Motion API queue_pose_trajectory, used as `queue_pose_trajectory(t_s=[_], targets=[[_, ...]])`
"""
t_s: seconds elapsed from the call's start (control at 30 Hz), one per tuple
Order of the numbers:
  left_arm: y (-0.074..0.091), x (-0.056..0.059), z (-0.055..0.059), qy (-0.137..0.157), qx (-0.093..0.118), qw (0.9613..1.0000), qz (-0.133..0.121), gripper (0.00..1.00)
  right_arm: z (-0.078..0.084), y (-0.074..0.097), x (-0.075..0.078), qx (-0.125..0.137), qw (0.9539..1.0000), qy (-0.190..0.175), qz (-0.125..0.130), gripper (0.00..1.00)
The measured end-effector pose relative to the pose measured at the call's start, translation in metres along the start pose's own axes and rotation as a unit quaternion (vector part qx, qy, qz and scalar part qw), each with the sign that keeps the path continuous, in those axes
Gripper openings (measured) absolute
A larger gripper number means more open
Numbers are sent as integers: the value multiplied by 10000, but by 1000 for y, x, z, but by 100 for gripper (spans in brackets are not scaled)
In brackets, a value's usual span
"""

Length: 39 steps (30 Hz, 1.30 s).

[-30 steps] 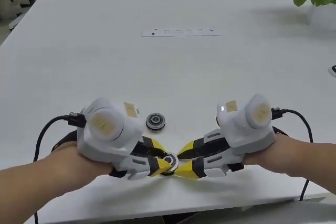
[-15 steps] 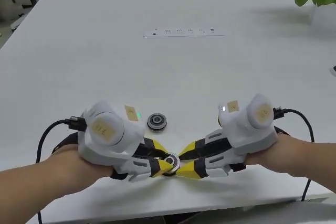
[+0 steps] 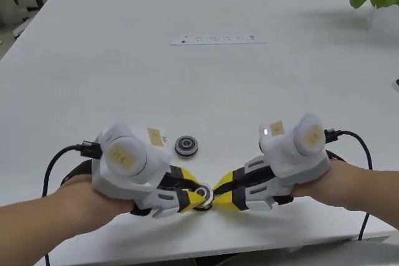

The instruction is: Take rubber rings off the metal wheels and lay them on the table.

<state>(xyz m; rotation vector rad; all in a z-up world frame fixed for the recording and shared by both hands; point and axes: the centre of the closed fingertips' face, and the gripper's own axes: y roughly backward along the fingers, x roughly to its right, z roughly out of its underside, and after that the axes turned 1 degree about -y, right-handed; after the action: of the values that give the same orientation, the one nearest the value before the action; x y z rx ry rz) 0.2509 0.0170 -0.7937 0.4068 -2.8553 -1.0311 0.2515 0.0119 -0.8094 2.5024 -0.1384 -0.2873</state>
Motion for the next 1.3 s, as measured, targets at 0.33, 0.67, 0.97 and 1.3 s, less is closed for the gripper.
queue_pose_trajectory(t_s=[0.33,0.67,0.97,1.3], targets=[[1,0,1,-42,-26,10000,-47,13,-1,-1,1,21,9991,-416,-16,0],[1,0,2,-169,-142,9997,-92,12,-1,0,5,86,9955,-939,-48,0],[1,-1,2,-174,-175,9996,-104,12,-11,4,10,384,9905,-1320,-30,0],[0,-3,2,-152,-228,9995,-152,12,-18,4,8,570,9852,-1613,-114,0]])
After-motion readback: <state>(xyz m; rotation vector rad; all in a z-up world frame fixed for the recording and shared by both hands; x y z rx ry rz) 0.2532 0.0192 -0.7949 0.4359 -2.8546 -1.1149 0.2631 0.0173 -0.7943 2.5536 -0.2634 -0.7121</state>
